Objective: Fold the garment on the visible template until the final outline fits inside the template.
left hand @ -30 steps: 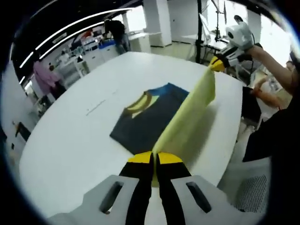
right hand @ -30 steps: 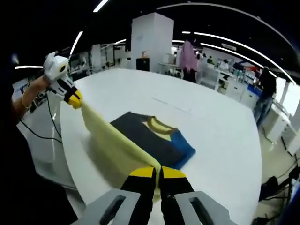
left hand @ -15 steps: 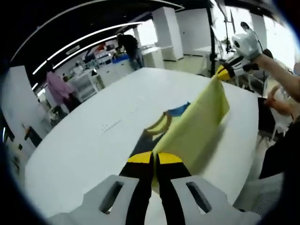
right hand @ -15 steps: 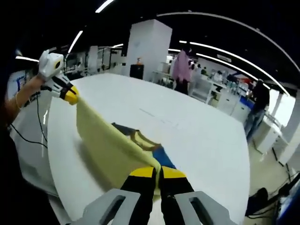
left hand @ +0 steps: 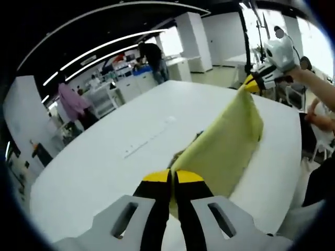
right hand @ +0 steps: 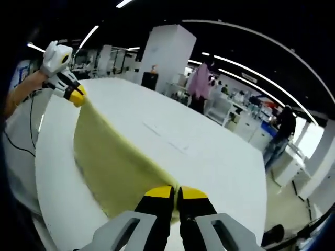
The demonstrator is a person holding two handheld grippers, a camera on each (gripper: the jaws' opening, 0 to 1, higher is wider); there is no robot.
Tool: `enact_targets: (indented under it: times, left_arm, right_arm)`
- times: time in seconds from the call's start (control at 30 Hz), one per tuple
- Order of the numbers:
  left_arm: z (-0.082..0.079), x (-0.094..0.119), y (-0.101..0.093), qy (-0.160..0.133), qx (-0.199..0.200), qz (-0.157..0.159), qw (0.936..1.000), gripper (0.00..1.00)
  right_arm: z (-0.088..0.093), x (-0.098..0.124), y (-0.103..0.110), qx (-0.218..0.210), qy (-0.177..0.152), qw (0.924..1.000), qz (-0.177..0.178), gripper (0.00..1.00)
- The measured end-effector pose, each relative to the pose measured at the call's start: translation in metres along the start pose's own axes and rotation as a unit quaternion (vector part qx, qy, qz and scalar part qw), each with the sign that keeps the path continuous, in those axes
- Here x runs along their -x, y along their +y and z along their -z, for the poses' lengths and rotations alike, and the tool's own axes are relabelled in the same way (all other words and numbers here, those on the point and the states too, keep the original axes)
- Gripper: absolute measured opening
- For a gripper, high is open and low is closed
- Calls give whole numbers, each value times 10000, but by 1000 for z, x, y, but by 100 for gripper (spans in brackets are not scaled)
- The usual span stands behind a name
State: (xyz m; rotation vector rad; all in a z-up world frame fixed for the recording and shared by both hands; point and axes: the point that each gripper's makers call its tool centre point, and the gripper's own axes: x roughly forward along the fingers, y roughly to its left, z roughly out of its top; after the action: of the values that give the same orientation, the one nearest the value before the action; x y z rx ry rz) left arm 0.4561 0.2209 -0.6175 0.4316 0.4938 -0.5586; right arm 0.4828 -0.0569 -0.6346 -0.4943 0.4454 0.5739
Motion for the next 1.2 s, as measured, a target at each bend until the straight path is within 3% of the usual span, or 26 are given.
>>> enact_targets:
  times: [0.13, 0.2, 0.4, 0.7, 0.8, 1.2]
  left_arm:
    - [2, -17, 5, -5, -49, 9, 10000, 0]
    - [7, -26, 8, 94, 43, 65, 9999, 0]
    - [17, -51, 15, 169, 184, 130, 9996, 0]
    - [53, -96, 20, 583, 421, 222, 9972, 0]
    - [63, -105, 19, 690, 404, 228, 9965, 0]
    - [85, -141, 31, 868, 436, 167, 9951, 1]
  right_arm:
    - [9, -19, -6, 71, 70, 9999, 99, 0]
    - [14, -26, -7, -170, 156, 9997, 87, 0]
    - [26, -50, -11, -61, 327, 9992, 224, 0]
    - [56, -94, -10, 122, 700, 9974, 115, 0]
    - [65, -108, -10, -158, 755, 9970, 89, 0]
    - [88, -143, -16, -502, 945, 9942, 74, 3]
